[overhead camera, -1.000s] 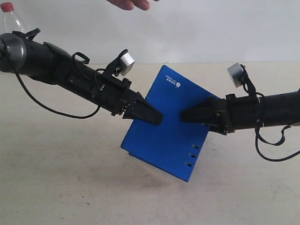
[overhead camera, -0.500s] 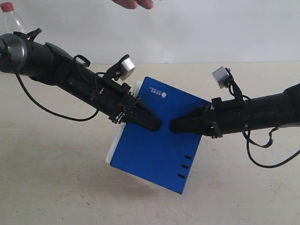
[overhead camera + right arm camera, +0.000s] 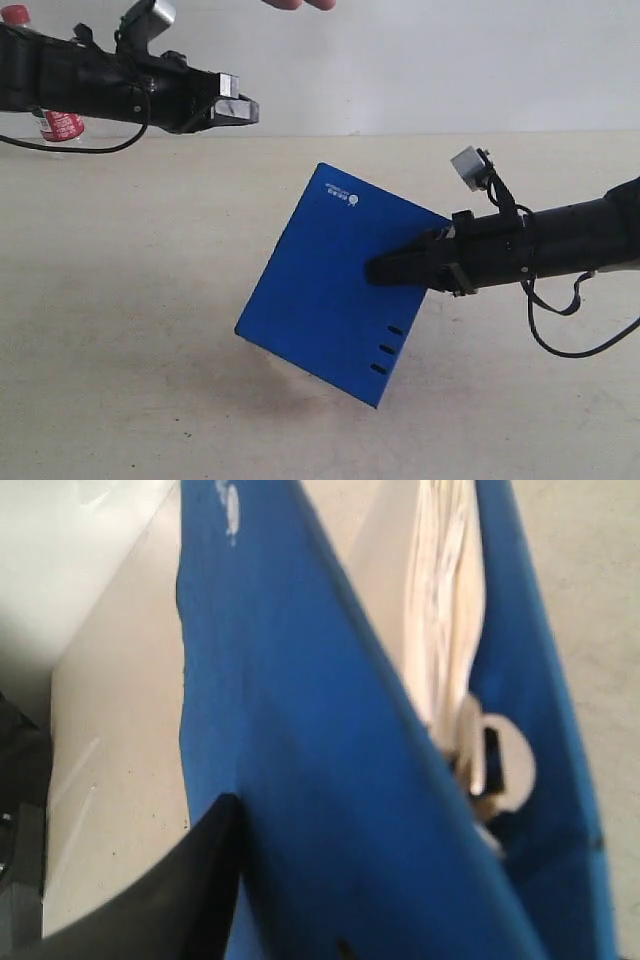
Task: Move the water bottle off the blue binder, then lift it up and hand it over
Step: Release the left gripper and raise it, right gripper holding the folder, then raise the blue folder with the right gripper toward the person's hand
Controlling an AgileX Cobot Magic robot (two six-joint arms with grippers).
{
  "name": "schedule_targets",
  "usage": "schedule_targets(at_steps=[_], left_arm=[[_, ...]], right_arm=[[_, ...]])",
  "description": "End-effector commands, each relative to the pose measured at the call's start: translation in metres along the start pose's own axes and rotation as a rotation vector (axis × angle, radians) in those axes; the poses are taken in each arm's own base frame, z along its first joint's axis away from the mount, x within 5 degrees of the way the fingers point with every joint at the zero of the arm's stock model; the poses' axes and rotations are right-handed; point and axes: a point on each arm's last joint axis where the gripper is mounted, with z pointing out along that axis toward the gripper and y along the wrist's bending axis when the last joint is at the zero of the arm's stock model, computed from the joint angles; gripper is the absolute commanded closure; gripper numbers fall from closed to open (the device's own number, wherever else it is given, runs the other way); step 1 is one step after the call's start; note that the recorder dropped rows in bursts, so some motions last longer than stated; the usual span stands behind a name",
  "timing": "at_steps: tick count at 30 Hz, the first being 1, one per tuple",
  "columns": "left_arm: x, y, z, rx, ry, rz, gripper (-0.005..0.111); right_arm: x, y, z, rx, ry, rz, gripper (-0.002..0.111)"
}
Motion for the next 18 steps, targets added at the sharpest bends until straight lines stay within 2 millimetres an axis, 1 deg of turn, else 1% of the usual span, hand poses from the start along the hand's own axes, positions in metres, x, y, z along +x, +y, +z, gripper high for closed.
schedule_targets(at_steps=[1, 3, 5, 6, 8, 10, 12, 13, 15, 17, 18], left_arm=[[-0.005, 0.000, -0.017, -0.158, -0.044, 0.060, 0.102], [-0.006, 0.000, -0.029, -0.286, -0.080, 0.060, 0.102], [-0.004, 0.000, -0.043, -0.477, -0.125, 0.073, 0.102], [-0.002, -0.003, -0.050, -0.574, -0.138, 0.104, 0.102], [0.003, -0.012, -0.061, -0.703, -0.141, 0.188, 0.102], [0.008, -0.025, -0.070, -0.762, -0.129, 0.309, 0.102], [0.012, -0.041, -0.079, -0.794, -0.155, 0.385, 0.102], [0.013, -0.049, -0.086, -0.813, -0.196, 0.389, 0.102], [0.015, -0.065, -0.100, -0.832, -0.312, 0.369, 0.102], [0.017, -0.083, -0.119, -0.803, -0.449, 0.382, 0.102], [0.020, -0.093, -0.129, -0.771, -0.501, 0.418, 0.102]], right_arm=[[-0.009, 0.015, -0.007, -0.002, 0.012, -0.094, 0.109], [-0.018, 0.027, -0.014, 0.019, 0.006, -0.152, 0.109], [-0.028, 0.043, -0.024, 0.050, 0.005, -0.229, 0.109], [-0.033, 0.052, -0.029, 0.069, 0.004, -0.263, 0.109], [-0.041, 0.070, -0.040, 0.106, -0.005, -0.325, 0.109], [-0.049, 0.091, -0.052, 0.143, -0.021, -0.388, 0.109], [-0.053, 0.118, -0.067, 0.165, -0.049, -0.455, 0.109], [-0.051, 0.134, -0.074, 0.176, -0.070, -0.486, 0.109], [-0.041, 0.161, -0.088, 0.202, -0.104, -0.543, 0.109], [-0.025, 0.191, -0.104, 0.257, -0.162, -0.618, 0.109], [-0.013, 0.204, -0.112, 0.300, -0.192, -0.648, 0.109]])
